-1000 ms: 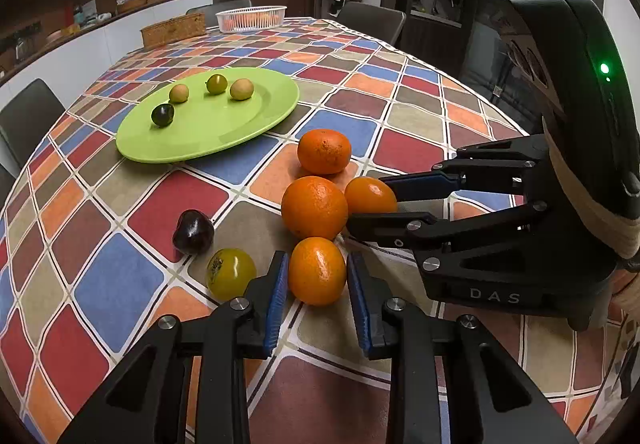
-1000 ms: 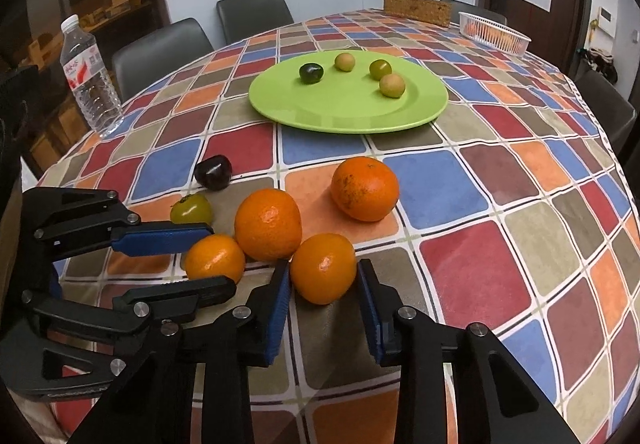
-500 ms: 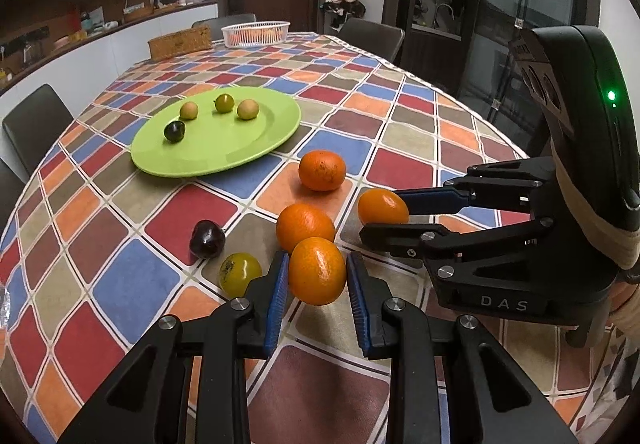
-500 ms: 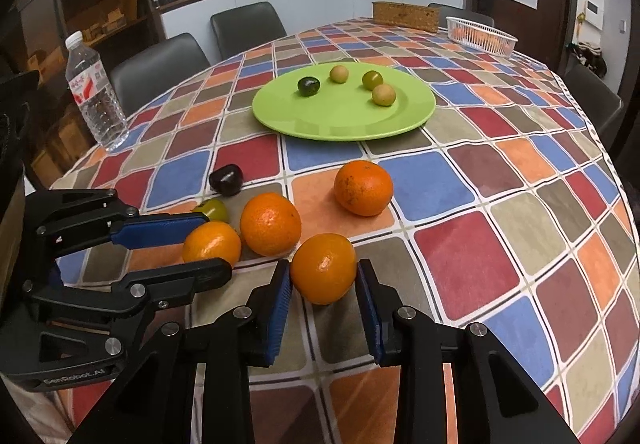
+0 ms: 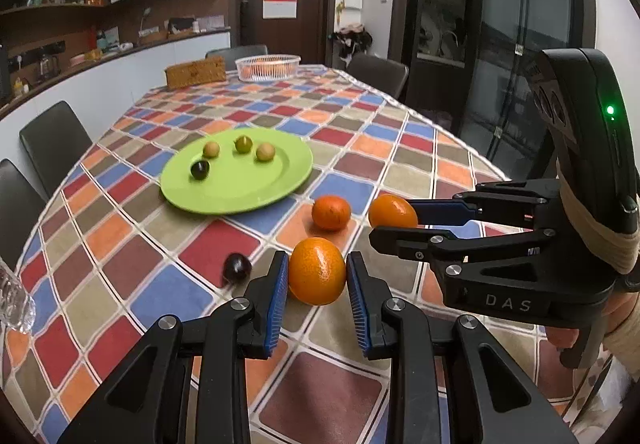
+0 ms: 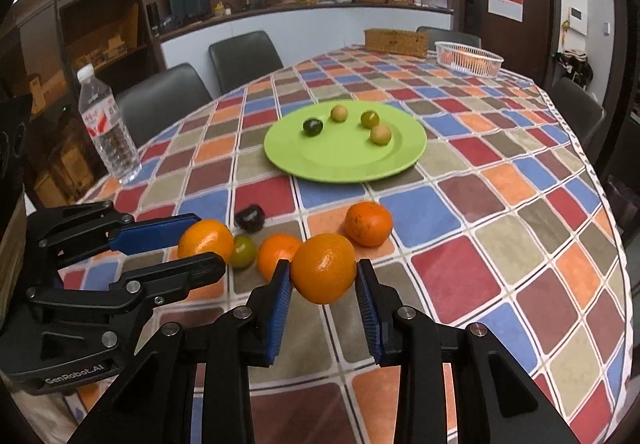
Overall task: Organize fruits
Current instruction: 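Carry both held oranges over the green plate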
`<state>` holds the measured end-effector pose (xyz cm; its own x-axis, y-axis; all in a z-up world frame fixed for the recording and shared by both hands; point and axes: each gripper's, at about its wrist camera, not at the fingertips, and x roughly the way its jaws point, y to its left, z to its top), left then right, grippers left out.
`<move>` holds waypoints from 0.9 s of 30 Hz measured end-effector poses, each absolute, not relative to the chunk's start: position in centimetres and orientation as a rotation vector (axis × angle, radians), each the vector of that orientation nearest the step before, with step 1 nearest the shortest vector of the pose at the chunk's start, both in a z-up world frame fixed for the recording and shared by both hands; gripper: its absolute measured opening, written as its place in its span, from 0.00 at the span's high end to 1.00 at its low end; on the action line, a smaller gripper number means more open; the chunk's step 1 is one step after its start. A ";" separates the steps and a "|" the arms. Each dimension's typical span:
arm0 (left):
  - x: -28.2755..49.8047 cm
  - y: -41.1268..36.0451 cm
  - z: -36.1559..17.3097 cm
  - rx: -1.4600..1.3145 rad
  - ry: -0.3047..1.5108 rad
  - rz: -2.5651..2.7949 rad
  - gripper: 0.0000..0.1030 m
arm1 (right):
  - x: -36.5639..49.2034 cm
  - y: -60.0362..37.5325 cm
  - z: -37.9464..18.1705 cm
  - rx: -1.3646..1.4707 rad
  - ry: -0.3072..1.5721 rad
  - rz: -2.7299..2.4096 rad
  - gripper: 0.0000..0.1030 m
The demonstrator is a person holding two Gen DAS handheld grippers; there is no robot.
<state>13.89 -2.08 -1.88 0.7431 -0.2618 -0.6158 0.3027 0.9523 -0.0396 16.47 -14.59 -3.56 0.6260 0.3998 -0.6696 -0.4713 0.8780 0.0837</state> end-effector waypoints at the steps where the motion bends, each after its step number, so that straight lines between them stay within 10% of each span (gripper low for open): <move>1: 13.9 -2.0 -1.6 0.065 0.656 -0.306 0.72 | 16.4 -14.6 -3.2 -0.096 0.732 0.497 0.68; 27: 20.2 1.9 3.4 0.087 0.510 -0.238 0.72 | 22.2 -11.5 3.2 -0.048 0.595 0.465 0.68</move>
